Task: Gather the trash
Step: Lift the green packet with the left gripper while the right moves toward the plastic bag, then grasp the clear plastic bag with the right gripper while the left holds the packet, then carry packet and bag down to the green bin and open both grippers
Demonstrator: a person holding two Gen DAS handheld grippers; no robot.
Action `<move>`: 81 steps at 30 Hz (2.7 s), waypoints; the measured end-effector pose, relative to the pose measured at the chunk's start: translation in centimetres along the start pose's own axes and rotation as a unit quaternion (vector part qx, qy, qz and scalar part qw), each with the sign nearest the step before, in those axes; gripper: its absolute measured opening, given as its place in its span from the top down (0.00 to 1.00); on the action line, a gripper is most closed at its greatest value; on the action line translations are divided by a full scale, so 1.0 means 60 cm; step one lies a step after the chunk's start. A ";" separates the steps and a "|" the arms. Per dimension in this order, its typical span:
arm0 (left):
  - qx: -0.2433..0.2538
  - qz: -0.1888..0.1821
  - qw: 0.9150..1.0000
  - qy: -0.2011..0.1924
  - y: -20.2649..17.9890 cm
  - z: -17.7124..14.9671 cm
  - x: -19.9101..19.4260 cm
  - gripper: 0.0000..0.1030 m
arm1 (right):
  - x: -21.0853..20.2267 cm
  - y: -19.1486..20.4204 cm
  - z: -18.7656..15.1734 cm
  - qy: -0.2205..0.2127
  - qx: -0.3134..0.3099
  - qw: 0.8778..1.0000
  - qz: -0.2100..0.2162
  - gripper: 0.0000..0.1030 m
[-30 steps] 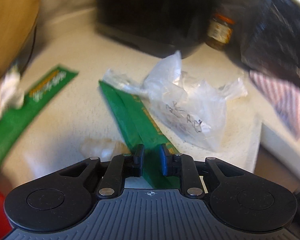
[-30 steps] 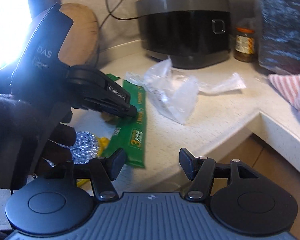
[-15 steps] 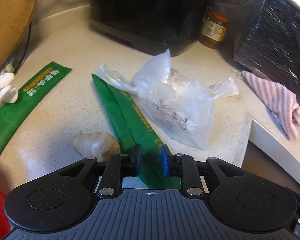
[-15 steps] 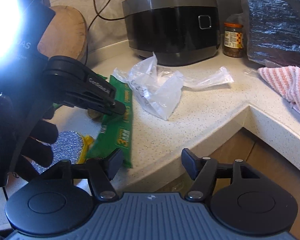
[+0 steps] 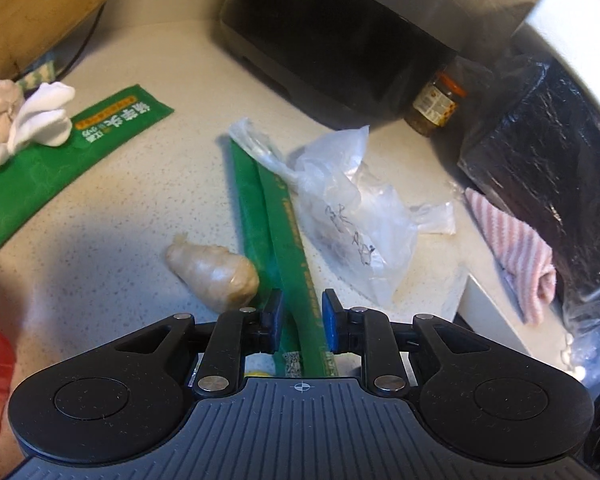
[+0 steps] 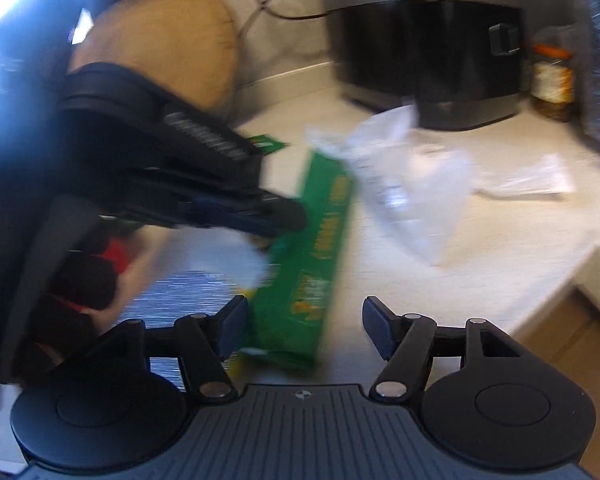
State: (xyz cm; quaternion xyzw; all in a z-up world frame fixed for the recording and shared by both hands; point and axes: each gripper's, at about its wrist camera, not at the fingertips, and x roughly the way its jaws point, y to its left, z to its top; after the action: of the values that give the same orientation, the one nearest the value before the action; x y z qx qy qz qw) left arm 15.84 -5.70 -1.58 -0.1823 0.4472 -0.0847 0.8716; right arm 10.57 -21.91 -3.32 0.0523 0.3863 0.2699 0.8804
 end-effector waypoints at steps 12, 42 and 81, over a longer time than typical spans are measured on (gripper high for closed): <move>0.114 0.061 0.992 0.001 -0.054 0.018 0.024 0.77 | -0.035 0.009 -0.014 -0.035 -0.081 0.993 -0.073 0.50; 0.159 0.127 0.979 -0.013 -0.031 0.048 0.113 0.47 | -0.060 -0.089 -0.025 -0.052 0.005 0.989 -0.141 0.37; 0.138 -0.025 0.985 -0.097 -0.005 -0.081 -0.194 0.67 | -0.074 0.011 0.127 -0.062 -0.058 0.987 -0.139 0.91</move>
State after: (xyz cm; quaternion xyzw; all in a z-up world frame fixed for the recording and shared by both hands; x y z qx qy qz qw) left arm 5.10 -3.55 4.67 -0.0786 0.3395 -0.1494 0.9253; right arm 13.22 -22.75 5.09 -0.0366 0.3183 0.1626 0.9332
